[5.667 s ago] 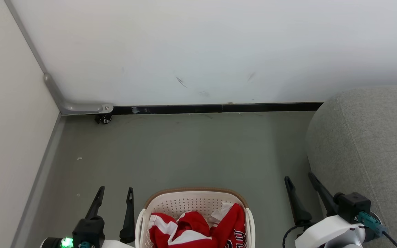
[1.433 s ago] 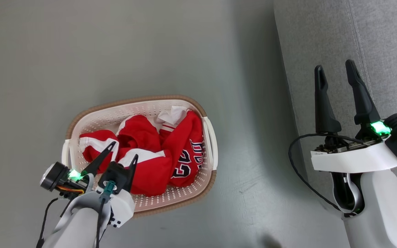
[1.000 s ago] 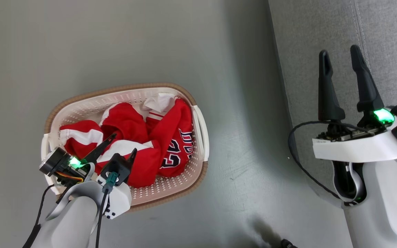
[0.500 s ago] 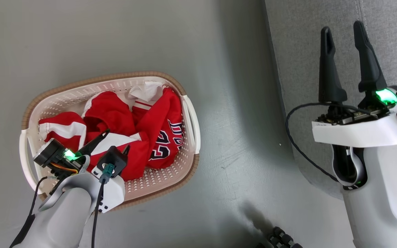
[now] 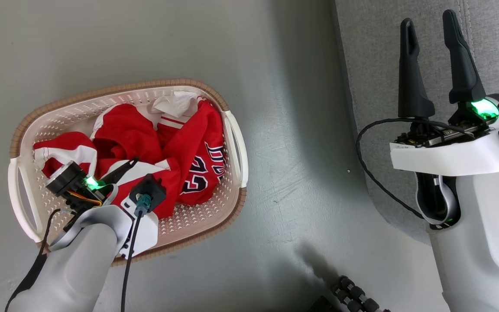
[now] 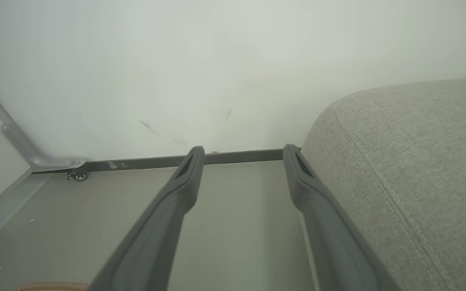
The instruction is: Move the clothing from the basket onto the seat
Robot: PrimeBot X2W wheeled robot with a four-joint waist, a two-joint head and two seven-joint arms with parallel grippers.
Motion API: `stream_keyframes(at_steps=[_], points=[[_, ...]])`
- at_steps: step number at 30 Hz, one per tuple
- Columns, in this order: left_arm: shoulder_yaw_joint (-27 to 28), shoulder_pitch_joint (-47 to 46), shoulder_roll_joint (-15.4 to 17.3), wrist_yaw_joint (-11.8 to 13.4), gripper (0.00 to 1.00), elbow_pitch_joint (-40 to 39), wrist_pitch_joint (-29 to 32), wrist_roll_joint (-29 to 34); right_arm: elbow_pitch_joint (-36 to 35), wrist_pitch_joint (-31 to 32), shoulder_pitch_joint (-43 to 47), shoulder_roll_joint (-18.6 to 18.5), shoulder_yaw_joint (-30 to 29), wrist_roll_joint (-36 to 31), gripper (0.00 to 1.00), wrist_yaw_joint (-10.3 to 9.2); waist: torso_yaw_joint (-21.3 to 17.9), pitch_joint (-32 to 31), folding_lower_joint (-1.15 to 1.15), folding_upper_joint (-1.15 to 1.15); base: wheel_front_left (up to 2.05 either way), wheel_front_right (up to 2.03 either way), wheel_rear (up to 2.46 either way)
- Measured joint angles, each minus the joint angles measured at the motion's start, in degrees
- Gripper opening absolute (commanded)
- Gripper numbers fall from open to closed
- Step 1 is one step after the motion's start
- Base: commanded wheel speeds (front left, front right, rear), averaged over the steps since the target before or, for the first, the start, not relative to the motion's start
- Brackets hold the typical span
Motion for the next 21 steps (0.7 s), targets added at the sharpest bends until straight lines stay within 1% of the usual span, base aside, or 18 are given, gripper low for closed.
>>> stream_keyframes(at_steps=[16,17,18,19,20,21], points=[[-0.9,-2.8,0.2,0.0,1.00,4.4,3.4,1.3,0.6,-0.3,-2.3,0.0,0.0,1.0,1.00,0.00,-0.7,1.8,0.00,0.00,0.00,0.00,0.00],[-0.9,-2.8,0.1,0.0,0.82,4.7,3.4,1.3,0.6,-0.3,-2.3,0.0,0.0,1.0,1.00,0.00,-0.8,1.9,0.00,0.00,0.00,0.00,0.00],[-0.9,-2.8,0.0,0.0,0.59,4.9,3.6,1.3,0.6,-0.3,-2.3,0.0,0.0,1.1,1.00,0.00,-0.8,2.0,0.00,0.00,0.00,0.00,0.00],[-1.0,-2.9,-0.1,0.0,0.45,5.2,4.0,1.3,0.6,-0.3,-2.3,0.0,0.0,1.1,1.00,0.00,-0.9,2.0,0.00,0.00,0.00,0.00,0.00],[-1.1,-2.9,-0.1,0.0,0.36,5.5,4.1,1.4,0.6,-0.3,-2.3,0.0,0.0,1.2,1.00,0.00,-0.9,2.1,0.00,0.00,0.00,0.00,0.00],[-1.1,-3.0,-0.1,0.0,0.36,5.7,4.5,1.5,0.6,-0.3,-2.3,0.0,0.1,1.2,1.00,0.00,-0.9,2.1,0.00,0.00,0.00,0.00,0.00]])
